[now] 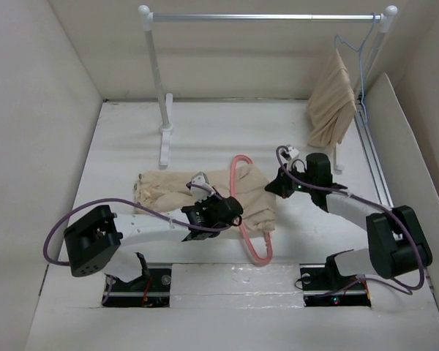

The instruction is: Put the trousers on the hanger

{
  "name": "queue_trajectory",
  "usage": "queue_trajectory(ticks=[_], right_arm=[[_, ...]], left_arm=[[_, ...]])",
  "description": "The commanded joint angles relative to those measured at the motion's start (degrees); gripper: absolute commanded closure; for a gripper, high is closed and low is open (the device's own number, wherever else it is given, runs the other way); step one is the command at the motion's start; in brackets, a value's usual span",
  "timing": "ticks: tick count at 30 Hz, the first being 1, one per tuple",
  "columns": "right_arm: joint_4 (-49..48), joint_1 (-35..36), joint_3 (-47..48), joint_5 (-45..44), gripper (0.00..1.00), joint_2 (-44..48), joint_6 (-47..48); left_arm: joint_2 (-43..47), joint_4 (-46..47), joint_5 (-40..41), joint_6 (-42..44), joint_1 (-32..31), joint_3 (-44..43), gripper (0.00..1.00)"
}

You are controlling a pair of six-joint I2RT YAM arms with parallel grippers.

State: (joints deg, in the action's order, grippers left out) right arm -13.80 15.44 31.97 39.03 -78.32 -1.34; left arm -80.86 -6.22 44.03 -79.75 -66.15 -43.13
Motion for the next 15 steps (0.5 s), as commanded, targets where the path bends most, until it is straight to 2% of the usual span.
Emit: queue_trajectory(ticks=[1, 6, 10, 15], right_arm=[[8.9, -5.0, 5.3, -1.6, 1.00, 1.2, 8.0], [12.5, -13.1, 6.2, -0.4, 1.00, 1.2, 11.4], [15.6, -14.2, 7.6, -1.1, 1.00, -1.8, 13.7], [14.3, -14.7, 7.8, -1.2, 1.00, -6.6, 14.0]], left_arm=[[2.0, -12.4, 2.1, 4.4, 0.4, 3.2, 1.00], [7.3, -16.2, 3.2, 7.2, 1.1, 4.9, 1.00], [10.8, -16.3, 4.1, 11.3, 2.4, 5.7, 1.00], [10.6, -15.4, 5.6, 17.8, 2.4, 2.1, 1.00]])
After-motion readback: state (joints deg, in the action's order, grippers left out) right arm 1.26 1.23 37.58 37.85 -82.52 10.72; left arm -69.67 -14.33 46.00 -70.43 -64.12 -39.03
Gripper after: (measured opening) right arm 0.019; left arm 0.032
